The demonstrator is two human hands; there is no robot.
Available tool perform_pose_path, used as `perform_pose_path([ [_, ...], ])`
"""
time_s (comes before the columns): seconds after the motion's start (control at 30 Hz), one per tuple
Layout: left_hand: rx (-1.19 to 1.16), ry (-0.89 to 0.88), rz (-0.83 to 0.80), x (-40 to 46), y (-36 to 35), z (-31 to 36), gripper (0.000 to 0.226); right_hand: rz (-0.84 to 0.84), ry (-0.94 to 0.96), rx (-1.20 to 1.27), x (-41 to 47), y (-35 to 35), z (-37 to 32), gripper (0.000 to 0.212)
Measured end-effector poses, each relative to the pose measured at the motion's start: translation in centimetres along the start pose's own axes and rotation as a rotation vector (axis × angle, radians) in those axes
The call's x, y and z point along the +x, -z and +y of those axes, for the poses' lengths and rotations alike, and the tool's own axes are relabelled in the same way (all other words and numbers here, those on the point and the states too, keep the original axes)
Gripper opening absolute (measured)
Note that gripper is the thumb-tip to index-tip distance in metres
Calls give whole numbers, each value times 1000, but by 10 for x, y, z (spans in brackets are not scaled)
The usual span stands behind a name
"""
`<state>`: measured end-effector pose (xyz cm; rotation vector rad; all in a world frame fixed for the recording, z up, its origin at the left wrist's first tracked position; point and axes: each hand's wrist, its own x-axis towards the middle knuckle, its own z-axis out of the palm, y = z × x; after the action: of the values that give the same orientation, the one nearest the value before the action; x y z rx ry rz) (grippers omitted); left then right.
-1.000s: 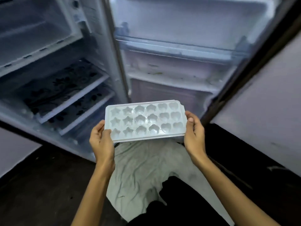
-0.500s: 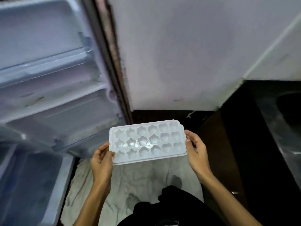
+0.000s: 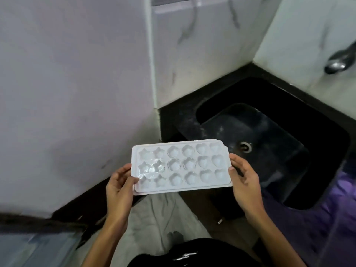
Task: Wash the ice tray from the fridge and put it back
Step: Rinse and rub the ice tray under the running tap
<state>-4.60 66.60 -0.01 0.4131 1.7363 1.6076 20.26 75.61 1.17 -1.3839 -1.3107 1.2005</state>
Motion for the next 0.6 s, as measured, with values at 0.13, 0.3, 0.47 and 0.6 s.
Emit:
perform_pose_path([
  [0.13, 17, -22, -166, 29, -65, 16, 33, 178, -15, 17, 26, 32, -2, 27],
  [0.3, 81, -43, -368, 60, -133, 33, 32, 391, -54, 21, 44, 55, -6, 28],
  [0.47, 131, -25, -560, 91, -190, 44, 34, 608, -95, 35, 59, 63, -7, 30],
  [0.6, 171, -4, -720, 107, -232, 51, 35, 798, -124, 86, 66, 66, -13, 30],
])
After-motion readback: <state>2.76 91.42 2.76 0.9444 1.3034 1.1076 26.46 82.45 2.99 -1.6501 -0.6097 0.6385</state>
